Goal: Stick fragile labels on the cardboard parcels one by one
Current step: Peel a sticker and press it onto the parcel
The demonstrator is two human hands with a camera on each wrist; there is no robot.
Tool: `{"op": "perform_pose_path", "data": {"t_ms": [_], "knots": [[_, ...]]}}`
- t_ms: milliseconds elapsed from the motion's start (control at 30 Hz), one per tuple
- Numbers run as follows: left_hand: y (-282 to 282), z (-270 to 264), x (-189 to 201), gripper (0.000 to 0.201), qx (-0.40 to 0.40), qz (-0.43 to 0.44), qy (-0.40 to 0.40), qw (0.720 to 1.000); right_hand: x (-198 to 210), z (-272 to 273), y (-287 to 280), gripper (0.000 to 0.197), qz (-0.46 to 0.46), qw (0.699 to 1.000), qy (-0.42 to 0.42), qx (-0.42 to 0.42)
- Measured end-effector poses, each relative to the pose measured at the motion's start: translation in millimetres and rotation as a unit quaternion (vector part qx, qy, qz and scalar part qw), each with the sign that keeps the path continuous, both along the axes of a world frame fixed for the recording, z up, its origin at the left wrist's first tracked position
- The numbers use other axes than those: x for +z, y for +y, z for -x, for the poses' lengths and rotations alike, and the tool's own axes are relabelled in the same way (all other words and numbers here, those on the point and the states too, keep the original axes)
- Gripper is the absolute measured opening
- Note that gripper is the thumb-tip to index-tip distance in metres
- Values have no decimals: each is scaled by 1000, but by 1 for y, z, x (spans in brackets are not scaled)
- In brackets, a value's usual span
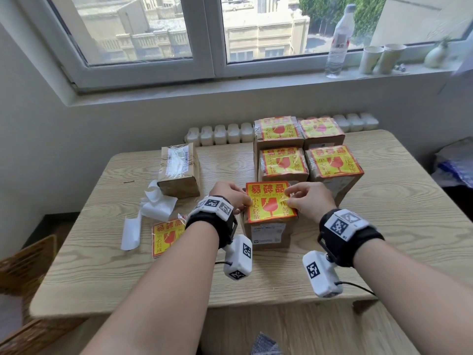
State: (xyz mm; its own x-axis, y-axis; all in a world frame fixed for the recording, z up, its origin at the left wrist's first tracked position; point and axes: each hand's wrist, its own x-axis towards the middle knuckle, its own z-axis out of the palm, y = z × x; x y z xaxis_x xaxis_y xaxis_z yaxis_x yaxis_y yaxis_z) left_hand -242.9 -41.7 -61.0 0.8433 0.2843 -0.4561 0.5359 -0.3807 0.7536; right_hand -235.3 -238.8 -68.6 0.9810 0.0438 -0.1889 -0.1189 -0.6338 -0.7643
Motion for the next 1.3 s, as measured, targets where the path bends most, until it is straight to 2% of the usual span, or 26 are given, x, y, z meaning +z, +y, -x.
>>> {"op": "perform_pose_path", "data": {"t_ms": [600, 800, 967, 1133, 1300], "knots": [[-4, -7, -7, 15, -11, -92, -5, 996, -1, -2, 2, 26, 29, 1000, -5, 9], [-6, -8, -9, 17, -37, -159, -25, 986, -3, 0, 5, 31, 60, 998, -21, 19], [-7, -8, -8, 33, -58, -213, -21, 975, -4, 1, 5, 38, 84, 996, -22, 17], [-2, -5, -14, 51, -47, -189, -13, 981, -4, 6, 1, 57, 105, 992, -15, 71], [-6, 2, -16, 88, -103, -174, 9, 979, -7, 7, -4, 82, 95, 991, -4, 94]]}}
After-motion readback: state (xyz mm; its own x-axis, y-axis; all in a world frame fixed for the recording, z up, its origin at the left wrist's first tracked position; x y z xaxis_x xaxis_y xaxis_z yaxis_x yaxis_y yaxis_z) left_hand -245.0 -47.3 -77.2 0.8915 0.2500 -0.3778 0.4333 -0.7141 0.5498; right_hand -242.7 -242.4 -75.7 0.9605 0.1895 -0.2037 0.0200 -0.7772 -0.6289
